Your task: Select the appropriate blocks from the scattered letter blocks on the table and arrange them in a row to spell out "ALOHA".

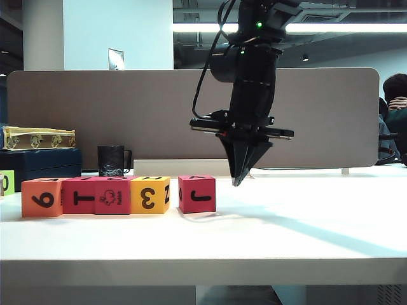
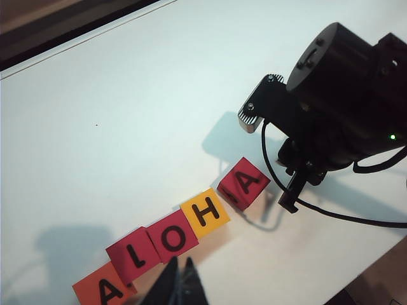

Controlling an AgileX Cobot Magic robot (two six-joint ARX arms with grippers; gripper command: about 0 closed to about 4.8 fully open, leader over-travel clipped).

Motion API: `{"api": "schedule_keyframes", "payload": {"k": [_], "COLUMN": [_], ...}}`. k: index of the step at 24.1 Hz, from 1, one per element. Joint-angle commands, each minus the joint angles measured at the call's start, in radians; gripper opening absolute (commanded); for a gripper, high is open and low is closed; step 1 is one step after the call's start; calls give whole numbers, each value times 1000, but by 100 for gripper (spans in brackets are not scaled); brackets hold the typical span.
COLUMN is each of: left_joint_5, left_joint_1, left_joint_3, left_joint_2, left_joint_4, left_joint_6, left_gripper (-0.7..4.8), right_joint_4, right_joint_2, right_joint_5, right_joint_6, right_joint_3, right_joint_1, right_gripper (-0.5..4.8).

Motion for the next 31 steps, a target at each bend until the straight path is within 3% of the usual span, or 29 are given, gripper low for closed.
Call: {"api": "schedule_keyframes", "payload": {"k": [1,21,24,27,31], "left_joint_5": [5,3,0,-24,-172], "left_joint_1": [-1,-1,-1,-1,3], "left_joint_3": [6,6,6,6,6], "left_joint_2": [-4,-4,-4,-4,-8], "left_joint_4": [8,5,1,0,-7], "left_joint_6": [3,3,3,8,27], "left_gripper": [-6,-6,-6,-6,-6], "right_joint_4": [48,133,133,127,104], "right_joint_2": [-3,13,12,6,-33], "right_joint_5": [-29,-68,-21,16,83], "right_joint_6": [-1,0,0,-3,-35], "right_joint_3": [-10,-9,-6,-2,-2], "right_joint_1": [8,86,85,74,50], "right_gripper": [-2,-1,-1,-1,-2]}}
